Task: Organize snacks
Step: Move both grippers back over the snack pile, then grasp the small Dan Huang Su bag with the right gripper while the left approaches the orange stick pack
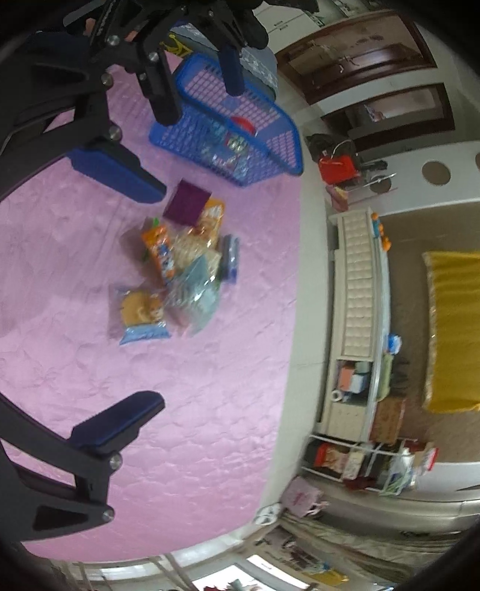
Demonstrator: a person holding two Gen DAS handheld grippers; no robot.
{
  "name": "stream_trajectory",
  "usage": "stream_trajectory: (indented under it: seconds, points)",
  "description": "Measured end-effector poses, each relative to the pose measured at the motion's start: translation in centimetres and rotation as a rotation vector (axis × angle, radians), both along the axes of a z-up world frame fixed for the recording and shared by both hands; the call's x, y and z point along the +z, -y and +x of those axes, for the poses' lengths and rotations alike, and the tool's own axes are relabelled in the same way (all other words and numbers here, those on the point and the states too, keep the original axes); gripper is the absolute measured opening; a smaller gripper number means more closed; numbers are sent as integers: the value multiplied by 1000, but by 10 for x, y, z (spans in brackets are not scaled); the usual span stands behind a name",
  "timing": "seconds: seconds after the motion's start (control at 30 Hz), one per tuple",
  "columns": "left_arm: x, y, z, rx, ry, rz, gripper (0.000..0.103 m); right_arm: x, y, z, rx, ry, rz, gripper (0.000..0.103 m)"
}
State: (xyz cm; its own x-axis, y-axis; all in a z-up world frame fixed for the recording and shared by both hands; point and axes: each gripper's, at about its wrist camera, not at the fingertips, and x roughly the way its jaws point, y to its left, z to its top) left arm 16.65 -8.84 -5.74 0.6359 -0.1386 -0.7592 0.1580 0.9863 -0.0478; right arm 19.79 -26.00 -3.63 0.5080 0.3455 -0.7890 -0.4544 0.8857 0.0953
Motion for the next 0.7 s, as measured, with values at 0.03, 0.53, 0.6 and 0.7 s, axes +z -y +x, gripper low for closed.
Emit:
stream_trajectory:
  seconds: [0.03,0.53,0.6,0.7]
  points:
    - [-8,4,6,-3,-17,7,103,-6,3,3,-4,-11,-2,103]
    - [-98,16,52,-35,-200,43,103,-108,3,50,60,-177,-49,103]
    - [-104,15,54,-38,-208,48,103,-116,-4,55,77,-199,-56,103]
    - [-112,13,60,-33,-225,44,103,-126,-7,63,87,-226,-55,102]
